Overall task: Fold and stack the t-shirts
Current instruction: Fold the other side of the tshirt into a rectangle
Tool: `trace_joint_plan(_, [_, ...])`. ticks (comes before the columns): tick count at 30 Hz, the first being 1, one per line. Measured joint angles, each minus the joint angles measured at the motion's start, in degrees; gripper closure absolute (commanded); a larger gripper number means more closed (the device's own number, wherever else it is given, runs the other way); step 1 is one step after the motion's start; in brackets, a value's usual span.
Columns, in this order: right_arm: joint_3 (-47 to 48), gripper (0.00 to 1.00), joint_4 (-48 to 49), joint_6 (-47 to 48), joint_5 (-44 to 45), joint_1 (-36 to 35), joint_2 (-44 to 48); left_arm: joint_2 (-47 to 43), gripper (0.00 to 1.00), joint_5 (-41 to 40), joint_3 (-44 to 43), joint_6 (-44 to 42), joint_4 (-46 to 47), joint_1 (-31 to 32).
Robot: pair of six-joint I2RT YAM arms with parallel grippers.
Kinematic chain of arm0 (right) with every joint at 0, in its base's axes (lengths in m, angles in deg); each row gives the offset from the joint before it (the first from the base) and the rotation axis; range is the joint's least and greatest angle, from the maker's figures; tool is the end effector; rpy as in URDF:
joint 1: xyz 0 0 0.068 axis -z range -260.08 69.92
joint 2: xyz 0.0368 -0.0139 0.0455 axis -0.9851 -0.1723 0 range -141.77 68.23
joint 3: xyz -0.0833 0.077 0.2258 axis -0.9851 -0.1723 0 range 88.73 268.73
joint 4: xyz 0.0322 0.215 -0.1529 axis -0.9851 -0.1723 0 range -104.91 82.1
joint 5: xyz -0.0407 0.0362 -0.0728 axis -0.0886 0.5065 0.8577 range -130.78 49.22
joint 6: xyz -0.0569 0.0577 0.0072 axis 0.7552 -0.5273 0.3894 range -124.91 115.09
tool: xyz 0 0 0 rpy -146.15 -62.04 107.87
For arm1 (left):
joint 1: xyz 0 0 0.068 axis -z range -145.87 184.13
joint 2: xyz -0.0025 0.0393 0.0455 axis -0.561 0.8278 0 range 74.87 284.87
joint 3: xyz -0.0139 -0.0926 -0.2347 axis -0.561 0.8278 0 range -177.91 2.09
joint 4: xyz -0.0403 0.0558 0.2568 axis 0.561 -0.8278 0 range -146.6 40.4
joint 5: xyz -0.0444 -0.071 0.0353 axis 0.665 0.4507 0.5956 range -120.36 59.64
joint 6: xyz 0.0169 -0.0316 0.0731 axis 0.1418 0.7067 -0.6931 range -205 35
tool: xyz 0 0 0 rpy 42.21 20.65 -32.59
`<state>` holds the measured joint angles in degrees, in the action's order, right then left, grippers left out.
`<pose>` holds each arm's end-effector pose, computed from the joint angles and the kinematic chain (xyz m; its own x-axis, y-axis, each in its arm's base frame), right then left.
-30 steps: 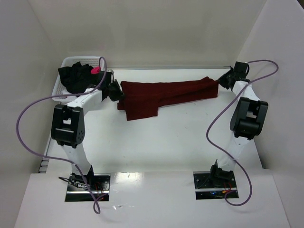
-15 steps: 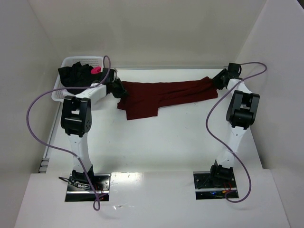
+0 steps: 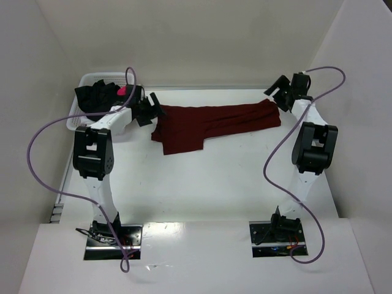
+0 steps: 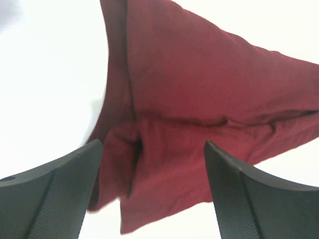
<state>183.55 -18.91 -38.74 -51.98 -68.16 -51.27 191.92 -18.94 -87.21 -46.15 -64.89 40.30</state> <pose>0.4999 -0.0915 0.1919 -0.4474 0.6526 -0.6116 0.3578 0.7573 0.5463 0.4798 -0.0659 0.1691 -0.6849 -0.5444 -0.4843 -0.2315 0.7928 -0.5637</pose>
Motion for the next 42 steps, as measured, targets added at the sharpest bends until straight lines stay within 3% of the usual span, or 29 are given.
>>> trace_joint_plan(8, [-6.91,0.09,3.37,5.22,-1.55,-16.13,11.23,-18.12,0.08,1.03,14.82,0.37,0.96,0.0])
trace_joint_plan(13, [-10.51,0.14,2.86,4.83,-2.56,-25.4,10.34,-20.92,0.13,3.65,20.46,0.31,1.64,1.03])
trace_joint_plan(21, [-12.13,0.18,-0.24,3.37,-4.2,-26.43,3.39,-18.71,0.17,7.61,25.57,0.33,2.64,2.97])
trace_joint_plan(31, [-16.24,0.21,-0.17,2.93,-4.26,-33.42,3.65,-12.11,0.2,9.49,26.14,0.35,5.07,2.95])
trace_joint_plan(42, [-19.12,0.28,0.5,1.49,-4.48,-34.58,3.78,-9.75,0.24,12.09,25.97,0.5,8.11,2.91])
